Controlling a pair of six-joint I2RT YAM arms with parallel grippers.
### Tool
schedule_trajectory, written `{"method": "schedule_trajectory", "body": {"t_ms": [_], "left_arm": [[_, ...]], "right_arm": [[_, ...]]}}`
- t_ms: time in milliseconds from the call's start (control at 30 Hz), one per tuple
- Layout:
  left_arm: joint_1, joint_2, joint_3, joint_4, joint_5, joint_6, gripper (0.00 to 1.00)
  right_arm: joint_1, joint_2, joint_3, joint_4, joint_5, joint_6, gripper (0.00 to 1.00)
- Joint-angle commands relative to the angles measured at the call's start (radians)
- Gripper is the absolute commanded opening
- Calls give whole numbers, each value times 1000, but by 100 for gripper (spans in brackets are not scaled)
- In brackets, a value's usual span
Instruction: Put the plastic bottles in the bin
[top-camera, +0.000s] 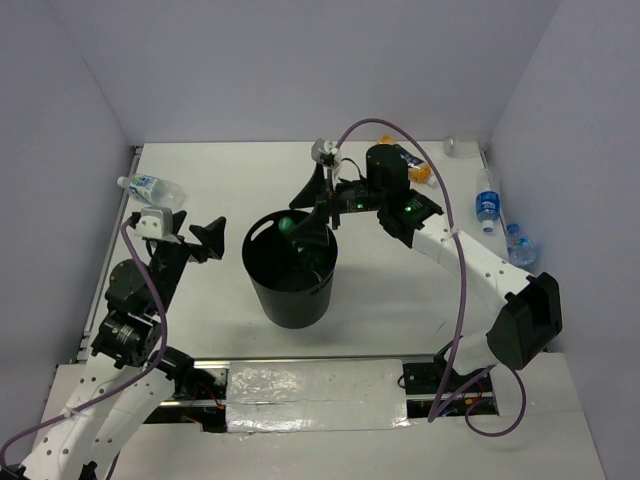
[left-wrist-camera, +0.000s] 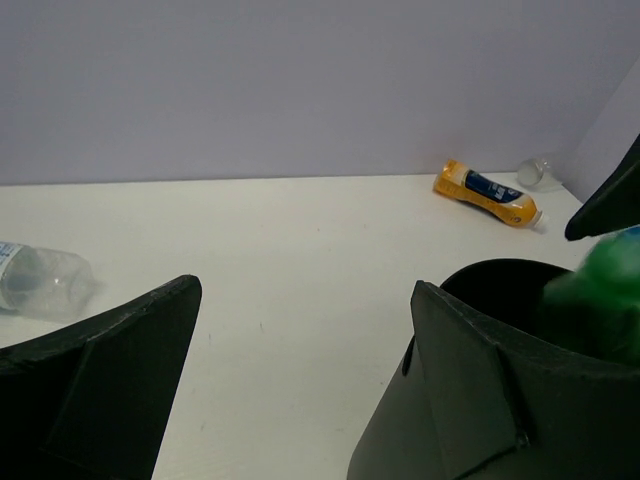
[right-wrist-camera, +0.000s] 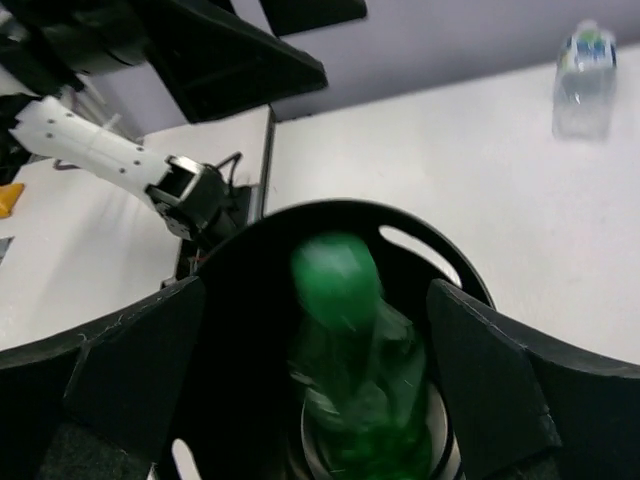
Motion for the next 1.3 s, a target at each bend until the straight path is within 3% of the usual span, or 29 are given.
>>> {"method": "schedule_trajectory", "body": {"t_ms": [0,267,367,433,500,567,733,967,1067,1267], "left_arm": [[21,37,53,4,2,-57,99],[126,243,167,-177,-41,-326,100],[247,351,222,-258,-6,-570,100],[404,419,266,-278,138,-655,99],[570,551,321,-300,288,-779,99],[631,740,400,-400,310,-860,99],[659,1207,826,-720,113,-897,99],[694,1582,1264,-933,39,-940,99],[703,1708,1393,-990,42,-944,99],[739,1841,1451,-884,109,-918,99]], "right_arm": [[17,5,68,-74,87,-68,100],[6,-183,111,-195,235,-53,100],[-24,-264,85,-235,274,-31,100],[-55,-329,54,-235,256,-41,100],[-75,-388,5,-223,231,-36,100],[-105,-424,-32,-212,200,-32,100],[-202,-504,-92,-157,122,24,100],[-294,-518,-136,-131,39,56,100],[-317,-513,-141,-118,10,68,100],[-328,-505,-138,-118,-24,87,100]]}}
